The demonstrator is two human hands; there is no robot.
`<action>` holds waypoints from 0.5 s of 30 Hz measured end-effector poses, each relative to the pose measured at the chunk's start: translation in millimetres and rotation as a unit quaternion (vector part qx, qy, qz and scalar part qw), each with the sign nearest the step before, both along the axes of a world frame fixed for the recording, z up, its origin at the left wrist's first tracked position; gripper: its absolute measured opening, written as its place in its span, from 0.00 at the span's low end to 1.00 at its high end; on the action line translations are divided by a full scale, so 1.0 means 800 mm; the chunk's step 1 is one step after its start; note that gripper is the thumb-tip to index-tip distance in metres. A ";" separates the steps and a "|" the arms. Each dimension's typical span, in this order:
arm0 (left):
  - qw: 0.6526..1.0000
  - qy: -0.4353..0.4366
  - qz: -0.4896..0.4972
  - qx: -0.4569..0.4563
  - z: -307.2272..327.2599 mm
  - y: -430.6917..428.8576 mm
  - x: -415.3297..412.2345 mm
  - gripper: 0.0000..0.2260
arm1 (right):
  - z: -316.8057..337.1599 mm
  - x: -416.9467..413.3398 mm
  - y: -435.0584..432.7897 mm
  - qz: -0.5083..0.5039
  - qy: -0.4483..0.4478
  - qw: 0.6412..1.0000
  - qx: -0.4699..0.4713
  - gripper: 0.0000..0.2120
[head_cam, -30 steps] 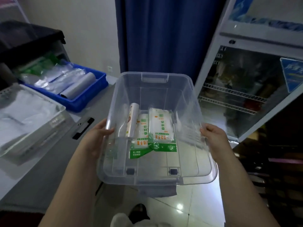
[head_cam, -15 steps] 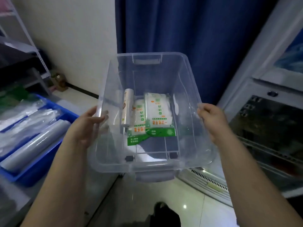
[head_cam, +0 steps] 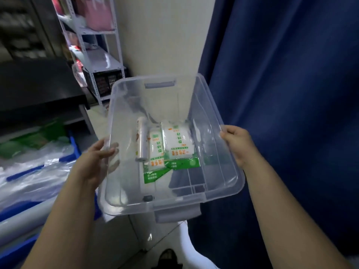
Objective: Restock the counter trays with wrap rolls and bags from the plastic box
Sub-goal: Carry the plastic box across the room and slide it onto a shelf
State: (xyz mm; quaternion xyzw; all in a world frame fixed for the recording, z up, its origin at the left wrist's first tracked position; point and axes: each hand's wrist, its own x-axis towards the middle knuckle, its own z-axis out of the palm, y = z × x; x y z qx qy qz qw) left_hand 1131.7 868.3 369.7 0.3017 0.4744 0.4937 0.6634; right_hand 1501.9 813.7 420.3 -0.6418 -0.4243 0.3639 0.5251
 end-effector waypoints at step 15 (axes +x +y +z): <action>0.996 -0.014 0.087 -0.027 -0.003 0.257 0.035 0.21 | -0.037 0.031 0.371 0.133 0.196 0.971 -0.031 0.12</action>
